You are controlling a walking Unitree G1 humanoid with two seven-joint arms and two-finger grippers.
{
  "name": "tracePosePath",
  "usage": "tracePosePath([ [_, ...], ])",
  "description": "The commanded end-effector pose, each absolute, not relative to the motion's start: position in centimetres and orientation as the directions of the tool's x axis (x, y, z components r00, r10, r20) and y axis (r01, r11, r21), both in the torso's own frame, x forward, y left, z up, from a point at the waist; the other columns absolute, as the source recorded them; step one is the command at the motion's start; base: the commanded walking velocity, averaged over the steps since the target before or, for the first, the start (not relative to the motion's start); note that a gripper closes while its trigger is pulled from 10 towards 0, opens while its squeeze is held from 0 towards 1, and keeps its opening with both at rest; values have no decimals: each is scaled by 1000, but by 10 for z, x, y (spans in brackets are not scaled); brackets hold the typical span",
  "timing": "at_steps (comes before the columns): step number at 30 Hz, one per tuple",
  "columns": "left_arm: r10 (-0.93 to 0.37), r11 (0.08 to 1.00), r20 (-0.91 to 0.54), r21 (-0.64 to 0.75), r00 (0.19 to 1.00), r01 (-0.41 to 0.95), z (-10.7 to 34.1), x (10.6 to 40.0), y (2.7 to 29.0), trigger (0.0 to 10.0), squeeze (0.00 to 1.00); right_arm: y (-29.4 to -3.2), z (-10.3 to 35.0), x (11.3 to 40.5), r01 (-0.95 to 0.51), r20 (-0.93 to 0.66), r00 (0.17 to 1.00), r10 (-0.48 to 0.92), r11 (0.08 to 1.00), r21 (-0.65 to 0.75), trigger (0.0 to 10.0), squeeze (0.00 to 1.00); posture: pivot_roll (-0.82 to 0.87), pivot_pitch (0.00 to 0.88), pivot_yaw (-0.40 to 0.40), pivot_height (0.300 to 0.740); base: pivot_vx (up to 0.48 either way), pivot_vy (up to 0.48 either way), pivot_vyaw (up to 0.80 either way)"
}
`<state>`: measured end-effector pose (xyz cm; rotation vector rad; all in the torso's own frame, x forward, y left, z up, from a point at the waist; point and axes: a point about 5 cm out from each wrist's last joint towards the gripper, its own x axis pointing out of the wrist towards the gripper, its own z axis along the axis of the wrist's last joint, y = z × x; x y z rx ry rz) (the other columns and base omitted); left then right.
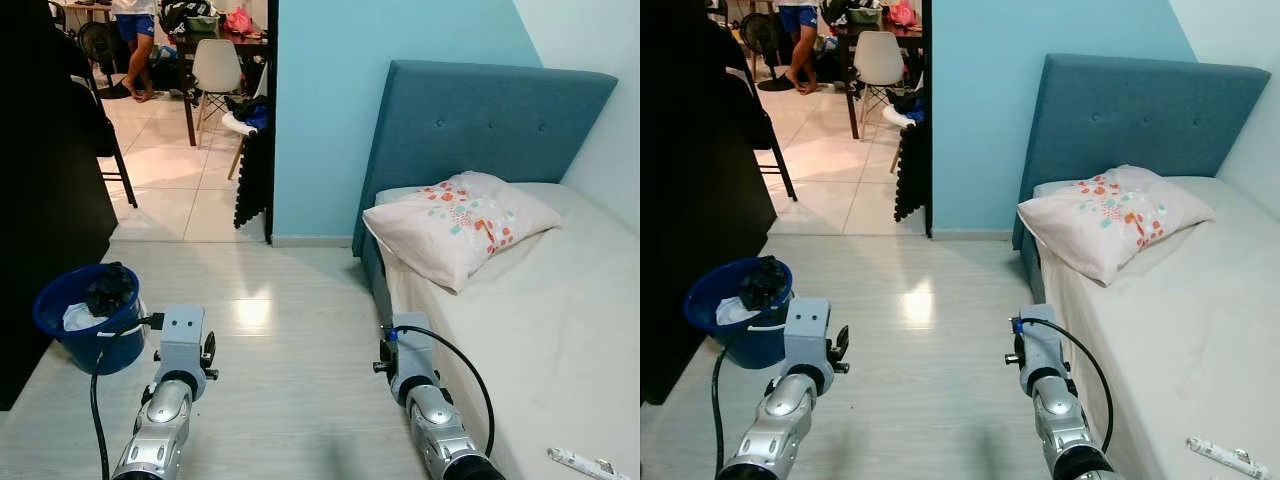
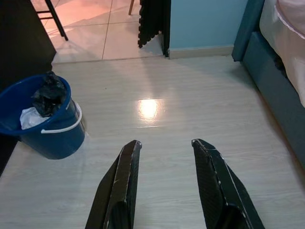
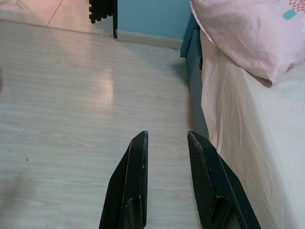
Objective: Clean up the room
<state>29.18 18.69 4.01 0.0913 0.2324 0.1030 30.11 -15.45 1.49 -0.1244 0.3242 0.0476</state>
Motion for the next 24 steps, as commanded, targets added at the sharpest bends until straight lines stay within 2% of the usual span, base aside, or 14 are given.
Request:
tracePosePath([
  [1,116,990,-223,105,968,-94,42,293,189,10000,0,-155,17,304,-74,-313,949,33,990,-118,10000,0,73,0,-111,740,0,0,0],
  [20,116,992,-205,62,972,-106,48,298,186,10000,0,-154,18,305,-60,-310,950,24,993,-105,10000,0,80,0,-107,740,0,0,0],
  [24,112,993,-196,53,974,-103,50,299,185,10000,0,-154,18,304,-61,-309,951,26,993,-102,10000,0,80,0,-107,740,297,0,0],
])
